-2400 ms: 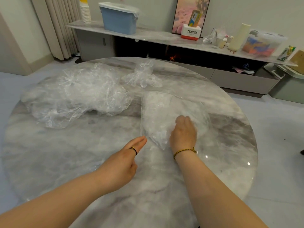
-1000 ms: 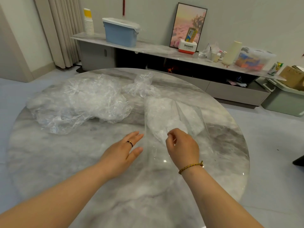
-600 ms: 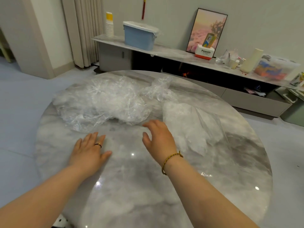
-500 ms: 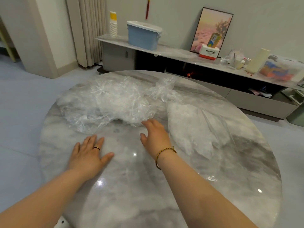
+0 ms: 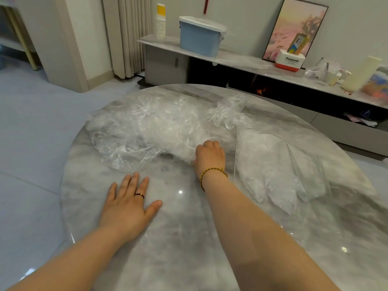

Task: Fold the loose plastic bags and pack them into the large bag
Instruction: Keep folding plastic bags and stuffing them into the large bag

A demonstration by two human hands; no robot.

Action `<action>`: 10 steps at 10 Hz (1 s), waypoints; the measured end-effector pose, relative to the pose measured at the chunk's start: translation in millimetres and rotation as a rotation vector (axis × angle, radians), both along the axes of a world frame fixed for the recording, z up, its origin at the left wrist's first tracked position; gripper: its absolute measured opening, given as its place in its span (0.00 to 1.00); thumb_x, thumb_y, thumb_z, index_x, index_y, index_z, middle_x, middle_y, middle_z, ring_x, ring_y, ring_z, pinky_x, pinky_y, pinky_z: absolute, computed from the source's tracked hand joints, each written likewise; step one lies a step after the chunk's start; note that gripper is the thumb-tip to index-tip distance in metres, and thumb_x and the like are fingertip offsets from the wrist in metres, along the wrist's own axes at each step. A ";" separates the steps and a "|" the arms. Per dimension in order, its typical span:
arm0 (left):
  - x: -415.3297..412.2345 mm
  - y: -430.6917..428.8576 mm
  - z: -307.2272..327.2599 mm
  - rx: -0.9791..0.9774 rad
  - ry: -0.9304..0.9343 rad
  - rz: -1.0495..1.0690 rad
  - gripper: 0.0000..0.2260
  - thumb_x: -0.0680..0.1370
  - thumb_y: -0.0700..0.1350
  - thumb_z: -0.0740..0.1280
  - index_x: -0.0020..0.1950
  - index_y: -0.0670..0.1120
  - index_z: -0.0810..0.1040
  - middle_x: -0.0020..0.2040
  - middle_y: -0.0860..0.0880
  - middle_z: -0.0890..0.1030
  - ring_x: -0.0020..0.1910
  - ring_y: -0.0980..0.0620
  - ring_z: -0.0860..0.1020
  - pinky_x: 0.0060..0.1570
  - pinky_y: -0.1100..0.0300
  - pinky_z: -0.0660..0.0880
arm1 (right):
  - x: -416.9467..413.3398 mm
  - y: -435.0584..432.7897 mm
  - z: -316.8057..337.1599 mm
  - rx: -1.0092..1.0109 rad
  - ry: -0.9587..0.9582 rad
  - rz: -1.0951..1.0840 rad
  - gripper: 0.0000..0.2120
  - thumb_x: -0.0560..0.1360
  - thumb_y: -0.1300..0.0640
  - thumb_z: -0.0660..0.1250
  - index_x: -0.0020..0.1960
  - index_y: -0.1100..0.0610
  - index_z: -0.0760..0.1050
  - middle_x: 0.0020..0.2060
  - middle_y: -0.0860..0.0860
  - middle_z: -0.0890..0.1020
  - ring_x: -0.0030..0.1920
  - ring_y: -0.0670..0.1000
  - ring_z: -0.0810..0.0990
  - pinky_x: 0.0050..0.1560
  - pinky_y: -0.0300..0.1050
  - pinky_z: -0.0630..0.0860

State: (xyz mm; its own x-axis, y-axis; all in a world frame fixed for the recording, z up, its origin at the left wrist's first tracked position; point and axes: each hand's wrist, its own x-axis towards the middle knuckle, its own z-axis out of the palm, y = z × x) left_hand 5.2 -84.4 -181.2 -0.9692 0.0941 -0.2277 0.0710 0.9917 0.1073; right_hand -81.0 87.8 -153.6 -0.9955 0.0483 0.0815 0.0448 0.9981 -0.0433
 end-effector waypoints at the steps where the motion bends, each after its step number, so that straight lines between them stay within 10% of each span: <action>1: -0.4 0.3 -1.2 -0.003 -0.003 -0.005 0.30 0.79 0.62 0.43 0.75 0.49 0.36 0.76 0.48 0.36 0.74 0.51 0.35 0.71 0.52 0.36 | -0.7 8.5 -0.4 -0.120 0.087 -0.025 0.12 0.77 0.64 0.55 0.57 0.61 0.74 0.57 0.56 0.76 0.63 0.55 0.67 0.60 0.43 0.64; 4: 0.1 0.4 1.5 0.091 -0.020 0.010 0.32 0.79 0.62 0.46 0.75 0.48 0.37 0.76 0.48 0.37 0.75 0.51 0.37 0.72 0.52 0.38 | 62.7 42.0 28.5 -0.820 0.414 -0.144 0.11 0.78 0.62 0.61 0.54 0.65 0.79 0.53 0.57 0.81 0.55 0.52 0.76 0.50 0.32 0.65; 6: 19.4 16.1 23.1 0.422 0.298 -0.039 0.46 0.73 0.59 0.66 0.68 0.50 0.28 0.74 0.53 0.36 0.75 0.52 0.43 0.71 0.61 0.38 | 126.2 51.0 11.2 -0.407 0.663 0.304 0.11 0.70 0.58 0.62 0.37 0.60 0.81 0.41 0.55 0.84 0.46 0.51 0.78 0.50 0.38 0.71; 7: 29.1 16.2 28.5 0.476 0.519 -0.284 0.59 0.60 0.56 0.77 0.73 0.49 0.35 0.75 0.48 0.52 0.74 0.49 0.51 0.69 0.64 0.42 | 149.6 43.3 5.9 -0.242 0.585 0.461 0.11 0.68 0.55 0.60 0.35 0.55 0.81 0.40 0.50 0.84 0.45 0.53 0.83 0.48 0.41 0.72; 8: 38.9 9.3 28.3 0.368 0.609 -0.507 0.43 0.64 0.63 0.68 0.74 0.56 0.52 0.66 0.45 0.64 0.73 0.53 0.54 0.71 0.60 0.44 | 169.1 29.2 4.4 -0.213 0.469 0.581 0.11 0.67 0.54 0.60 0.35 0.52 0.81 0.37 0.46 0.84 0.42 0.51 0.83 0.47 0.41 0.73; 9: 48.4 1.3 23.0 0.277 0.589 -0.696 0.16 0.65 0.56 0.59 0.49 0.54 0.78 0.56 0.51 0.77 0.59 0.50 0.69 0.69 0.60 0.49 | 184.9 25.1 2.5 -0.271 0.346 0.679 0.11 0.66 0.52 0.59 0.36 0.51 0.80 0.33 0.43 0.82 0.37 0.46 0.81 0.42 0.39 0.74; 10: 59.1 -2.6 26.5 0.249 0.399 -0.697 0.03 0.59 0.50 0.71 0.31 0.56 0.79 0.45 0.59 0.82 0.50 0.57 0.79 0.58 0.69 0.65 | 199.4 28.5 -5.5 -0.268 0.210 0.715 0.16 0.65 0.46 0.57 0.49 0.48 0.75 0.42 0.43 0.83 0.43 0.43 0.81 0.49 0.33 0.72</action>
State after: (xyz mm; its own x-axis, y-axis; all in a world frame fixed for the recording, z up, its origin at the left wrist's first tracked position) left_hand 64.3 -87.0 -154.7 -0.6739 0.7032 0.2267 0.7377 0.6575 0.1535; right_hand 118.4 116.3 -159.1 -0.7576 -0.5525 0.3476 -0.6391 0.7361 -0.2230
